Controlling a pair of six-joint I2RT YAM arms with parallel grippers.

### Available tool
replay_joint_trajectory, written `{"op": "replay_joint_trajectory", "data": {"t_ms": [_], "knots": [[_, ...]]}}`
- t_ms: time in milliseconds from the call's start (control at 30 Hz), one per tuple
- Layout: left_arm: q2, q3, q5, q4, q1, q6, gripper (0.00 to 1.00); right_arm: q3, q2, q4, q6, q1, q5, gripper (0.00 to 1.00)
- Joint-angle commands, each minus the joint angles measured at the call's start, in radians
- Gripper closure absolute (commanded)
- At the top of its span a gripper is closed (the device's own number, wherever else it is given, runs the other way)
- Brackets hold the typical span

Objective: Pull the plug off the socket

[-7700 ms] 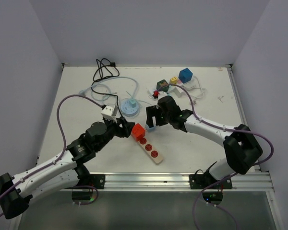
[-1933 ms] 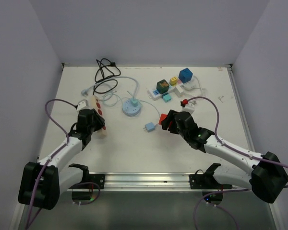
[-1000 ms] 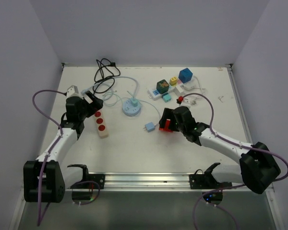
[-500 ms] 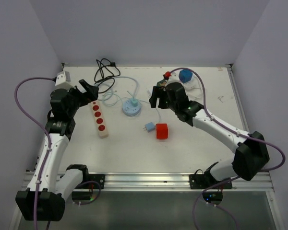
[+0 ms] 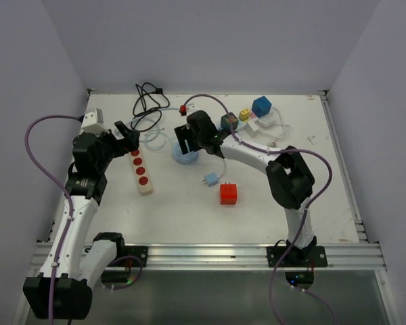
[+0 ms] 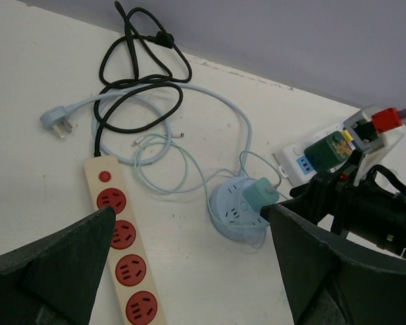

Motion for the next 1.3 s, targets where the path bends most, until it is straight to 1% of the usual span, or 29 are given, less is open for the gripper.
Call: {"op": "replay_joint_trajectory", "data": {"t_ms": [0,100,167,200,233,267,300,333,400,433,500,533,567,600,700,767,833,867,900,1000,1067,1100,1133,1167,1200,1267], "knots": [[-0.010,-0.005,0.034,0.012,0.006,0.031,0.00,0.084,0.064,-0.035,-0.058,0.001,0.034,0.24],[-0.009,-0.009,0.052,0.018,0.006,0.026,0.01,0.078,0.095,-0.006,-0.061,0.001,0.051,0.26],[-0.007,-0.017,0.064,0.028,0.006,0.022,0.00,0.067,0.113,0.014,-0.060,0.001,0.048,0.33],[-0.004,-0.020,0.081,0.031,0.006,0.020,0.00,0.066,0.120,0.032,-0.058,0.001,0.046,0.38],[-0.004,-0.021,0.086,0.029,0.006,0.017,0.00,0.067,0.126,0.036,-0.057,0.001,0.046,0.44],[0.000,-0.023,0.092,0.035,0.006,0.017,0.00,0.073,0.136,0.037,-0.055,-0.001,0.052,0.47],[0.004,-0.023,0.095,0.035,0.007,0.017,0.00,0.075,0.137,0.040,-0.050,0.001,0.054,0.53],[0.004,-0.023,0.094,0.034,0.006,0.017,0.00,0.072,0.135,0.045,-0.047,0.001,0.057,0.66],[0.004,-0.028,0.097,0.035,0.006,0.016,0.00,0.056,0.117,0.058,-0.044,0.001,0.057,0.75],[0.004,-0.035,0.103,0.044,0.006,0.009,0.00,0.050,0.111,0.060,-0.044,0.001,0.055,0.84],[0.008,-0.050,0.141,0.061,0.006,-0.003,0.01,0.044,0.083,0.057,-0.047,0.002,0.057,0.92],[0.011,-0.066,0.158,0.072,0.006,-0.021,0.01,0.041,0.069,0.056,-0.049,0.002,0.049,0.99],[0.016,-0.075,0.175,0.092,0.006,-0.033,0.01,0.027,0.054,0.055,-0.050,0.004,0.043,1.00],[0.028,-0.086,0.213,0.107,0.004,-0.046,0.01,0.018,0.036,0.057,-0.046,0.008,0.040,1.00],[0.054,-0.155,0.268,0.152,-0.005,-0.105,0.02,-0.031,-0.050,0.065,-0.009,0.008,0.006,1.00],[0.057,-0.196,0.288,0.233,-0.017,-0.135,0.02,-0.090,-0.125,0.071,0.020,0.008,-0.010,1.00],[0.059,-0.247,0.282,0.271,-0.060,-0.178,0.02,-0.144,-0.179,0.120,0.068,0.007,-0.034,1.00],[0.060,-0.258,0.272,0.307,-0.078,-0.187,0.02,-0.196,-0.225,0.138,0.087,0.005,-0.067,1.00],[0.068,-0.265,0.240,0.319,-0.126,-0.196,0.02,-0.221,-0.248,0.178,0.123,0.005,-0.083,1.00],[0.109,-0.273,0.207,0.344,-0.198,-0.218,0.02,-0.302,-0.302,0.232,0.170,0.007,-0.121,1.00],[0.126,-0.276,0.209,0.353,-0.207,-0.227,0.02,-0.324,-0.307,0.233,0.171,0.005,-0.113,1.00],[0.126,-0.278,0.210,0.351,-0.210,-0.225,0.02,-0.324,-0.298,0.230,0.152,0.005,-0.101,0.97],[0.123,-0.281,0.207,0.347,-0.210,-0.221,0.02,-0.307,-0.287,0.223,0.138,0.005,-0.097,0.74],[0.105,-0.281,0.199,0.341,-0.210,-0.216,0.02,-0.292,-0.275,0.215,0.117,0.005,-0.095,0.59],[0.093,-0.278,0.189,0.333,-0.210,-0.210,0.02,-0.271,-0.237,0.206,0.088,0.007,-0.087,0.37],[0.059,-0.271,0.170,0.302,-0.212,-0.186,0.02,-0.195,-0.195,0.161,0.062,0.005,-0.066,0.31]]}}
